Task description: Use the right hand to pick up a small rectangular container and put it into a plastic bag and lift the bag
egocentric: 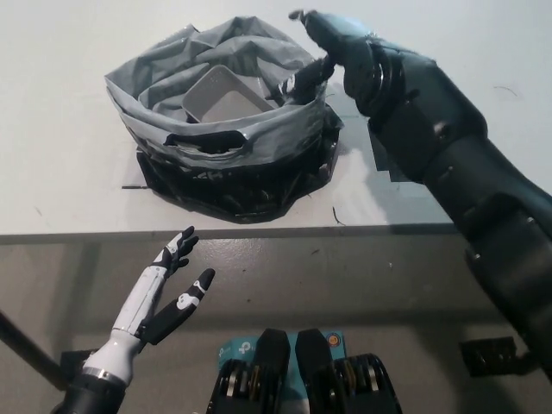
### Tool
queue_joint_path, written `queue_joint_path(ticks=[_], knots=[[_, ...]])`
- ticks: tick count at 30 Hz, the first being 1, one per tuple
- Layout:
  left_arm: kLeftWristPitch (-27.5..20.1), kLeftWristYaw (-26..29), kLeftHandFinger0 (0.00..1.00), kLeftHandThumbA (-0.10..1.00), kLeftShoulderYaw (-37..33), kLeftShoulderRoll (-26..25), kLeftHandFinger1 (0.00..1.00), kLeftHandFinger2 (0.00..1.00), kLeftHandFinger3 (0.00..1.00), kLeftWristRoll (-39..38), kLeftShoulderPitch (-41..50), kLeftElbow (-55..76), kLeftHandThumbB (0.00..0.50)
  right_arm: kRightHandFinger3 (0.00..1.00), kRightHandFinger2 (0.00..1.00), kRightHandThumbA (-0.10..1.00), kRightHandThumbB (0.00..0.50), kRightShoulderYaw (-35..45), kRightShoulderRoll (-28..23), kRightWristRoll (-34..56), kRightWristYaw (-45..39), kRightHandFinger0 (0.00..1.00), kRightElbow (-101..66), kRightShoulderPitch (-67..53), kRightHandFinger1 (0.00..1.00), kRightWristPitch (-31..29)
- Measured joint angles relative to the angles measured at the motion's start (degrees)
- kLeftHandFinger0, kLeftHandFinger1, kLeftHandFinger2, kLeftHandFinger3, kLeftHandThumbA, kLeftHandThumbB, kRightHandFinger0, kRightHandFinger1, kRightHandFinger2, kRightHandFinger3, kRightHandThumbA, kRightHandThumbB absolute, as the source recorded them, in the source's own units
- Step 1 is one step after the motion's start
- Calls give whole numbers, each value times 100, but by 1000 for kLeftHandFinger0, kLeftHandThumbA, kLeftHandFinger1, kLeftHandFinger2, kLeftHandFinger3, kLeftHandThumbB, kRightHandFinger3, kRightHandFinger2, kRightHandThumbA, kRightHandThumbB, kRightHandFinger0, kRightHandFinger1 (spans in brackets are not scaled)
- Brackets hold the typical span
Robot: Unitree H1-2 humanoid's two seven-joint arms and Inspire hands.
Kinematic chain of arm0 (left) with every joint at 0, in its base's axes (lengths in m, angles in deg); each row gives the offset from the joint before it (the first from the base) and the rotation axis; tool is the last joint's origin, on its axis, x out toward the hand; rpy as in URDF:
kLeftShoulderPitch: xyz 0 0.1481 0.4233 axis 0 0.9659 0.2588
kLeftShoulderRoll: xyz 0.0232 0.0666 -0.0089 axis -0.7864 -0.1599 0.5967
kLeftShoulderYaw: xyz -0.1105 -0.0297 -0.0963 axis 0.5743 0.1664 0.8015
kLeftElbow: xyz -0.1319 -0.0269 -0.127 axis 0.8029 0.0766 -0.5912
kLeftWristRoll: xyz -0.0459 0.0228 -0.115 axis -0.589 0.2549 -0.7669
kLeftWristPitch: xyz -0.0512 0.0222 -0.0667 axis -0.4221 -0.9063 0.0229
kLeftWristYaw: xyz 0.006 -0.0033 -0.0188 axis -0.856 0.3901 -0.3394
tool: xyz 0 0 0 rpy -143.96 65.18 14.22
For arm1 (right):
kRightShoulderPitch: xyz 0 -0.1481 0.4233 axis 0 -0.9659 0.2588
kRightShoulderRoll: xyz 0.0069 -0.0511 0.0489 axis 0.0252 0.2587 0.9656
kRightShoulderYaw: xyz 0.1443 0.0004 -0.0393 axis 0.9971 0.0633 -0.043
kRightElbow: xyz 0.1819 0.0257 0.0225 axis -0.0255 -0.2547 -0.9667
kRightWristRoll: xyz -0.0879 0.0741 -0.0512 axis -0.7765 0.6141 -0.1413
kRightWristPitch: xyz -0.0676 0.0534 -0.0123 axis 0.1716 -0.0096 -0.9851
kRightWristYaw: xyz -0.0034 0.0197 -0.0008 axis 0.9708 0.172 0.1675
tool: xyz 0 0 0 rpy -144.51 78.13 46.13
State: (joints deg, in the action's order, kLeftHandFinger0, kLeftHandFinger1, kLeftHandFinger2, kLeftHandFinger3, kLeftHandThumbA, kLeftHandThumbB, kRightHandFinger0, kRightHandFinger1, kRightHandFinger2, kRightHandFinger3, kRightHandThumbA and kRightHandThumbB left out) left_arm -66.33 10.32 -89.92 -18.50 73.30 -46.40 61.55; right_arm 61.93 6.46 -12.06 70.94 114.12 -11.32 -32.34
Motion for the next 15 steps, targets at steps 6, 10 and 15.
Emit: queue_joint_path(ticks=[6,10,15], knots=[[12,0,1000,697,-7,-1,1000,1000,1000,-3,0,16,141,1000,1000,992,500,28,41,9,17,1000,432,0,1000,0],[14,0,1000,690,-7,-1,1000,1000,1000,-4,-1,17,146,1000,1000,961,500,-108,53,-38,25,1000,681,0,1000,34],[12,0,1000,651,-8,-6,1000,1000,1000,-5,0,17,138,1000,998,926,428,-241,56,-134,27,689,882,0,836,195]])
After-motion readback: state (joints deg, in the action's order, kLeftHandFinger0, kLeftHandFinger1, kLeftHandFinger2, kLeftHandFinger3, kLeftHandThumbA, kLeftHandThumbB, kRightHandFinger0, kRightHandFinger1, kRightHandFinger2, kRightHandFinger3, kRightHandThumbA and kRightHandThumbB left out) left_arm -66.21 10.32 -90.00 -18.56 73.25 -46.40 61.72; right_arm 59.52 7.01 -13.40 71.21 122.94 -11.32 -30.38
